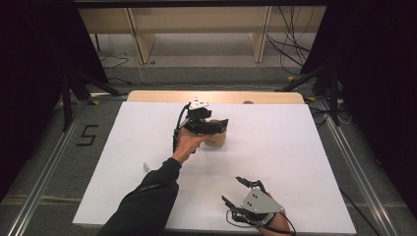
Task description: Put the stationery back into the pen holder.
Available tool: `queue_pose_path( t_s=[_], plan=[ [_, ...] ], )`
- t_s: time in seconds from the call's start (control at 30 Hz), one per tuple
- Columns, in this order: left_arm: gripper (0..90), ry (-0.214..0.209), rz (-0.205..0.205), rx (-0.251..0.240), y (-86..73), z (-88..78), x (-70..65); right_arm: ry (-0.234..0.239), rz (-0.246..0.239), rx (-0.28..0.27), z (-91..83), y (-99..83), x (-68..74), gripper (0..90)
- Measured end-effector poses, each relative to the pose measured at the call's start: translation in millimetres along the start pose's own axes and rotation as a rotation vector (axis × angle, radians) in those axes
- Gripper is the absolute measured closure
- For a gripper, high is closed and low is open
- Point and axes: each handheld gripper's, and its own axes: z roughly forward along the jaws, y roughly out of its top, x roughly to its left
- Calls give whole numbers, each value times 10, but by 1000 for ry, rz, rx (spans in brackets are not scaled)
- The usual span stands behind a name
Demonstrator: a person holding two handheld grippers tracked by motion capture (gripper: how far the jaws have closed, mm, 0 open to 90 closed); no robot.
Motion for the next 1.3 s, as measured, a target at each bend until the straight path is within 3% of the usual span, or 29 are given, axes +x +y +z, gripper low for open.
queue_pose_path(
  t_s=[0.27, 0.5, 0.97, 1.3],
  plan=[
    [169, -61, -10, 40, 15, -315, -32, 0, 6, 2, 3, 1, -2, 318],
    [164, -79, -2, 72, -94, -550, -31, -2, 9, 11, 5, 7, 4, 316],
    [165, -13, -22, 104, -348, -937, 136, -1, 16, 21, 21, 6, 4, 316],
    [165, 22, -44, 62, -490, -1261, 277, 13, 66, 33, 51, 20, 13, 316]
  ],
)
